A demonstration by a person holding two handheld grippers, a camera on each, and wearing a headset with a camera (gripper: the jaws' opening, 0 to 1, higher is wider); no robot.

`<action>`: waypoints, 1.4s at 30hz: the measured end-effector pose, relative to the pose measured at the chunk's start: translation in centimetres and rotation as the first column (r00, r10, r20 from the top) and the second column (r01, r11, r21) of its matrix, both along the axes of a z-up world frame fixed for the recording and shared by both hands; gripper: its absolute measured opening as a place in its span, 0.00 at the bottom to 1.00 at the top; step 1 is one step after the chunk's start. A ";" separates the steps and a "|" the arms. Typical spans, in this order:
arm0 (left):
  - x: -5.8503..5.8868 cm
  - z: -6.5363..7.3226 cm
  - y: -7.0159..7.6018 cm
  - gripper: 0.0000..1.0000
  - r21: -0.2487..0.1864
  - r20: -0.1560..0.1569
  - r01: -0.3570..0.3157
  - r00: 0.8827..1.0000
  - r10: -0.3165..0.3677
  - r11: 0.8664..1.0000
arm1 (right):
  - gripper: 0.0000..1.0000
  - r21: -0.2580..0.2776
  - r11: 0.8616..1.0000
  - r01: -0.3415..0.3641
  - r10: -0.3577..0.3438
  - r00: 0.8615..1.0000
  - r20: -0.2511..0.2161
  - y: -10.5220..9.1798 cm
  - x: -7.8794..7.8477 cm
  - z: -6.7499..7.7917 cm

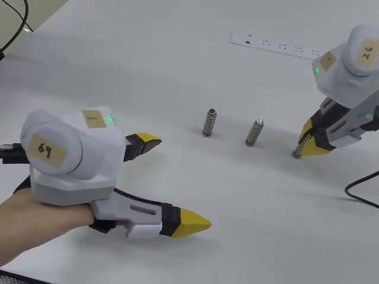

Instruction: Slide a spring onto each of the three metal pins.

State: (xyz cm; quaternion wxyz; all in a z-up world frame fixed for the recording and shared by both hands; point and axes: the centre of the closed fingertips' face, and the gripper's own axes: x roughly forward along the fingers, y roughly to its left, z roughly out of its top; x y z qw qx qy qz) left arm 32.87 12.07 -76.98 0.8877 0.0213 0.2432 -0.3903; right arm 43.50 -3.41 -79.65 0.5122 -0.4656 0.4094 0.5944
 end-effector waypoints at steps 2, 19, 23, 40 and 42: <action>0.0 0.0 0.0 0.91 -0.001 0.001 -0.001 1.000 0.001 1.000 | 0.08 -0.002 1.000 0.003 -0.003 1.000 -0.001 0.0 0.0 0.0; 0.0 0.0 -0.1 0.91 -0.005 -0.001 0.002 1.000 -0.002 1.000 | 0.17 0.009 1.000 0.022 -0.022 1.000 -0.007 0.3 -0.3 0.0; 0.0 0.1 -0.1 0.91 -0.005 0.002 0.001 1.000 -0.001 1.000 | 0.26 0.017 0.999 0.028 -0.028 1.000 0.002 0.1 -0.2 0.1; 0.2 0.7 0.1 0.92 -0.014 0.013 -0.011 1.000 0.011 1.000 | 0.82 0.247 0.951 0.187 -0.199 0.980 0.027 1.0 -1.2 0.7; 0.3 0.7 0.1 0.92 -0.013 0.013 -0.010 1.000 0.010 1.000 | 0.87 0.273 0.942 0.198 -0.212 0.977 0.023 1.1 -1.5 0.8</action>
